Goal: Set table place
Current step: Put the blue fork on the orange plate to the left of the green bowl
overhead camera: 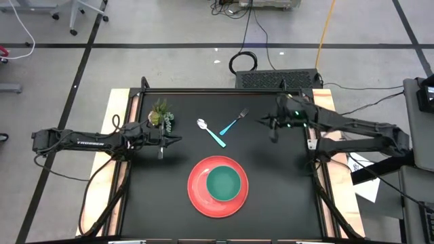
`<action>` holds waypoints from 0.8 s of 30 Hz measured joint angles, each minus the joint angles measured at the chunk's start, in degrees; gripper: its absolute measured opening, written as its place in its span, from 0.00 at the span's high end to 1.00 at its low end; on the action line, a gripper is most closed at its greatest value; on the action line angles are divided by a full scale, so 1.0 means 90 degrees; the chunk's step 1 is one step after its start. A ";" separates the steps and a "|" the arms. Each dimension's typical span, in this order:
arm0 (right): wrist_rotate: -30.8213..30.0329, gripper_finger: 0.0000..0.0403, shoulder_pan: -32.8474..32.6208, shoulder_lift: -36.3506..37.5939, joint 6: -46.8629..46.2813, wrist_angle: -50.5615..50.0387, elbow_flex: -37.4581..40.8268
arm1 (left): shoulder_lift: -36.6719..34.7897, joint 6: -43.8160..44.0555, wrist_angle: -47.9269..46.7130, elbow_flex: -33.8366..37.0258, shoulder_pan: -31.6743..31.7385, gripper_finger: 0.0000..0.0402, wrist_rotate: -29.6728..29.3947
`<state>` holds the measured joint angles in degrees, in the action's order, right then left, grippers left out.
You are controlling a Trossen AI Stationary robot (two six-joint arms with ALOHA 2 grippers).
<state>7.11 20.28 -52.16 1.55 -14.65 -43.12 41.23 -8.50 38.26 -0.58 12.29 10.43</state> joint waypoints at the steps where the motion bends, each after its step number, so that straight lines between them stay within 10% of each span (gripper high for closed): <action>1: 0.0317 1.00 0.0166 -0.0235 0.0037 -0.0120 -0.0150 | 0.0000 0.0019 -0.0005 0.0000 0.0000 0.94 -0.0001; 24: 0.1416 1.00 0.1572 -0.5160 0.2403 -0.3471 -0.4724 | 0.0000 0.0181 -0.0051 0.0000 -0.0005 0.94 -0.0002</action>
<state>19.85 34.43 -98.60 23.17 -45.89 -85.63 41.23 -6.87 37.80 -0.58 12.25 10.41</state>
